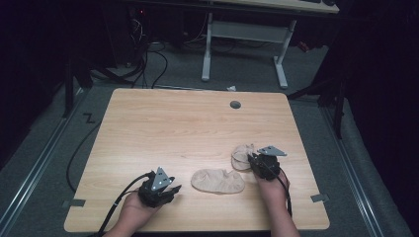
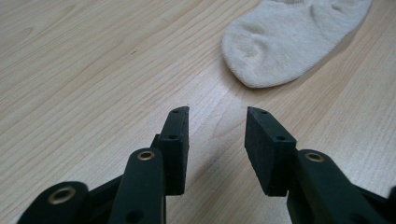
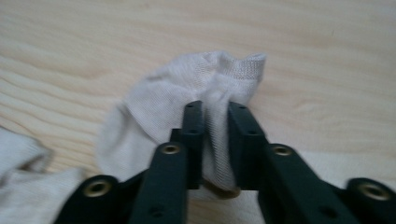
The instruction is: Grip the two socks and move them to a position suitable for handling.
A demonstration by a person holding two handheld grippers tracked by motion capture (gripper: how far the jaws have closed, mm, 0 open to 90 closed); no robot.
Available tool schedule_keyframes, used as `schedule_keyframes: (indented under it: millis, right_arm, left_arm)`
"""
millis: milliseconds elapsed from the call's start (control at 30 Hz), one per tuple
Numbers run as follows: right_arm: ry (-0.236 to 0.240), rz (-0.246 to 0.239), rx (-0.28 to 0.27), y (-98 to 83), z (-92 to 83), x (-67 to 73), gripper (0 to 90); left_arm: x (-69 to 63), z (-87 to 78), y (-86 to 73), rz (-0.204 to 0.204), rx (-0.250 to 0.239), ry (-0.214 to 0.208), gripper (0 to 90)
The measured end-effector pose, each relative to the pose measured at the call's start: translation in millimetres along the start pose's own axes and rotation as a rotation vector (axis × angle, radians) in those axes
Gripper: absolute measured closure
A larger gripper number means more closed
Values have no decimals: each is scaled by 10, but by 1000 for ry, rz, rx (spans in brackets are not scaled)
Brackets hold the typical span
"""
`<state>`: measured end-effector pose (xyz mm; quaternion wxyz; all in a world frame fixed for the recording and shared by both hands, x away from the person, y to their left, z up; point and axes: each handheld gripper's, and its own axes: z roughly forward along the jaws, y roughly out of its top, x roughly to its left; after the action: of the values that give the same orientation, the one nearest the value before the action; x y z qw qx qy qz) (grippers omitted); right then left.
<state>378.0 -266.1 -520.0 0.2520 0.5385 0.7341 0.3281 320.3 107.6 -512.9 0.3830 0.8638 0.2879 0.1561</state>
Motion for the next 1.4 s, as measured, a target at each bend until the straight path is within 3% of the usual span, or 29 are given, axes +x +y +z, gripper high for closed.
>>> schedule_keyframes:
  millis: [100,167,200,233,267,300,333,433,500,667,800,933,1100,1133,1233,1267,1300,1400]
  right_arm:
    - [-14,-25,-49,43,-130,46,614]
    - [6,-59,-115,81,-307,158,646]
    - [30,-88,-124,77,-361,236,717]
    - [70,-122,-114,57,-383,324,813]
    - [195,-164,-34,4,-342,495,900]
    - [195,-164,-34,4,-342,495,900]
    - [226,-185,2,-26,-302,580,900]
    - [243,-235,71,-90,-157,764,900]
    - [254,-256,87,-106,-95,822,900]
    - [308,-296,80,-116,-98,997,900]
    - [338,-337,75,-144,-131,1180,900]
    - [335,-353,79,-162,-161,1293,900]
    - [341,-350,82,-182,-189,1332,900]
    - [343,-351,77,-173,-208,1322,833]
    - [320,-334,28,-112,-267,1232,818]
    - [271,-269,-29,-24,-319,1031,818]
    - [271,-269,-29,-24,-319,1031,830]
    - [120,-197,-73,62,-327,639,900]
  left_arm:
    - [1,-6,1,4,-2,3,600]
    - [9,-6,-5,8,4,7,594]
    - [13,-5,-7,7,5,8,595]
    - [17,-4,-7,4,4,9,595]
    - [20,-7,-4,1,2,9,607]
    - [21,-13,0,-2,-2,6,607]
    - [18,-22,7,-3,-5,5,624]
    - [16,-61,20,2,-17,8,631]
    - [28,-76,16,-2,-23,11,628]
    - [79,-100,3,-21,-29,16,624]
    - [68,-100,0,-13,-23,14,623]
    - [26,-76,2,6,-13,11,619]
    - [27,-67,6,15,-6,20,616]
    - [34,-72,4,12,-8,23,616]
    - [66,-102,2,2,-18,29,614]
    - [78,-109,1,-2,-21,31,612]
    - [92,-117,0,-5,-22,35,612]
    - [133,-125,-3,-17,-29,41,611]
